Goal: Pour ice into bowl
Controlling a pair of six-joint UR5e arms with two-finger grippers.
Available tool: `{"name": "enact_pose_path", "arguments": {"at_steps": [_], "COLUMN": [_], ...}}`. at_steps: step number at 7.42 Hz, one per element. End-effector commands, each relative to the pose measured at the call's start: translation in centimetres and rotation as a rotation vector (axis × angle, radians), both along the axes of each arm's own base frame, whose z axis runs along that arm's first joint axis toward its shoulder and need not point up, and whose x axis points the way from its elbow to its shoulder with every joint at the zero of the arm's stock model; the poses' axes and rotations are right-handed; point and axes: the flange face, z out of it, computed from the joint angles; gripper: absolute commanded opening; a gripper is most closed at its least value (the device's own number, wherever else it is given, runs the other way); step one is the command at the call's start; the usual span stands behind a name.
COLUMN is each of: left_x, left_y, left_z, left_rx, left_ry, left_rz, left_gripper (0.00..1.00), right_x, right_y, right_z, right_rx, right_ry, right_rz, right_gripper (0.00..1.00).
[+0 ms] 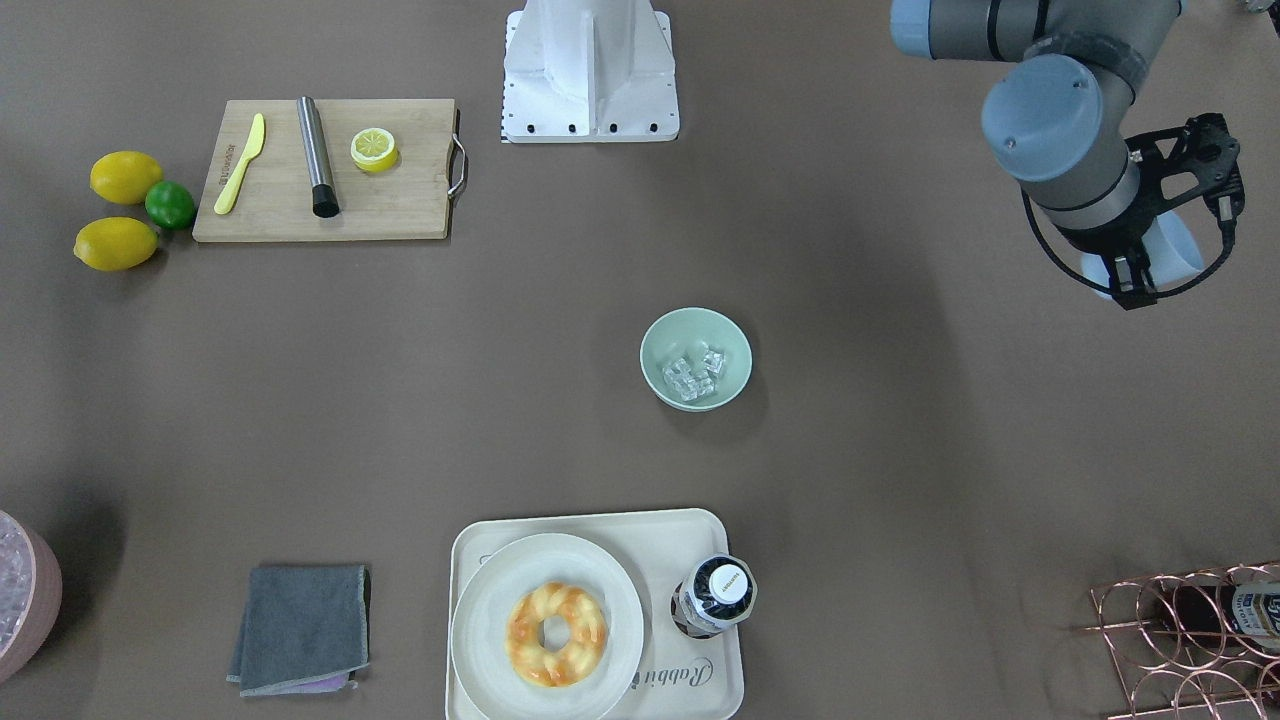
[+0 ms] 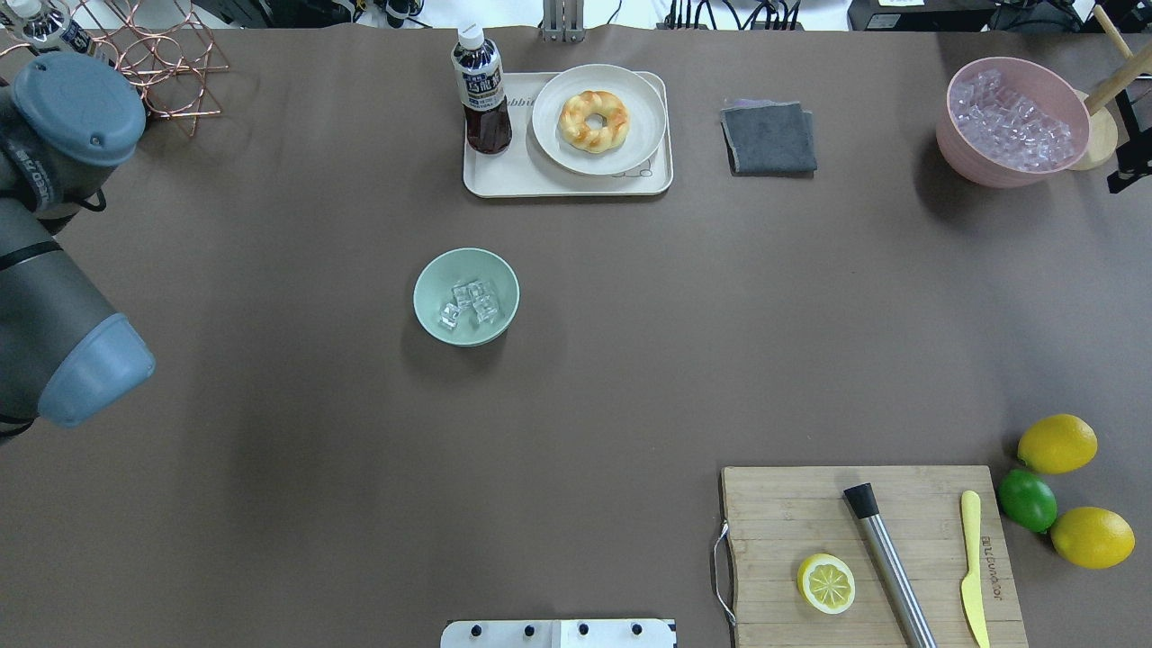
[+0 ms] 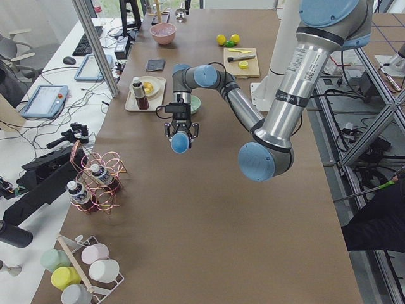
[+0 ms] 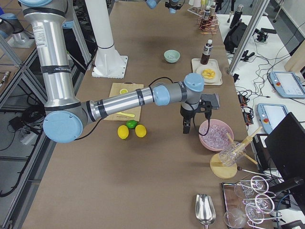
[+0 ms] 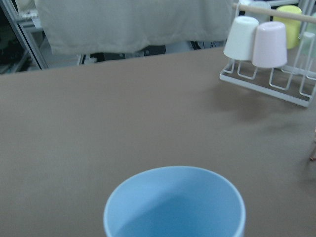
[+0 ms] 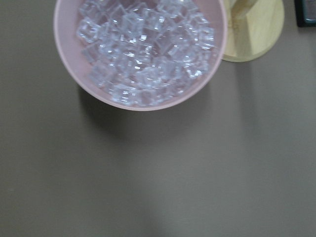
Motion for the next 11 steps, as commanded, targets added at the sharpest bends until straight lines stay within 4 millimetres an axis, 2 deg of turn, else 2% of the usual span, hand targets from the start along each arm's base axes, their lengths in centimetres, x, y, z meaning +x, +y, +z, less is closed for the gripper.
{"name": "enact_pose_path", "arguments": {"at_steps": [1, 3, 4, 5, 7, 9, 10, 11], "left_x": [-2.5, -3.8, -4.1, -3.8, -3.4, -2.0, -0.9, 0.3], "left_y": [0.8, 1.6, 1.3, 0.9, 0.1, 0.6, 1.1, 1.6], "left_z": [12.6, 19.1, 22.0, 25.8, 31.9, 33.0, 33.1, 33.5], "left_rx": [-0.104, -0.122, -0.101, -0.105, -0.068, -0.064, -0.048, -0.042], "left_ry": [-0.273, -0.357, -0.408, -0.452, -0.467, -0.471, -0.474, -0.482], "left_rz": [0.042, 0.050, 0.059, 0.036, 0.036, 0.060, 0.047, 0.049], "left_gripper": [0.64, 0.65, 0.65, 0.65, 0.65, 0.67, 0.68, 0.68], "right_x": [-11.4, -21.3, -26.8, -31.9, -40.7, -48.2, -51.0, -53.6], "right_y": [-1.5, -1.1, 0.1, 1.6, 4.1, 5.5, 6.5, 6.7], "right_z": [-8.2, -14.6, -17.6, -20.3, -26.4, -32.8, -34.9, -36.1], "right_rx": [-0.020, -0.012, -0.006, 0.011, 0.032, 0.035, 0.044, 0.055], "right_ry": [0.012, 0.024, 0.027, 0.036, 0.010, -0.015, -0.018, -0.005], "right_rz": [0.056, 0.106, 0.122, 0.137, 0.138, 0.130, 0.121, 0.114], "right_gripper": [0.99, 0.99, 0.99, 0.99, 0.99, 0.99, 0.99, 0.99]}}
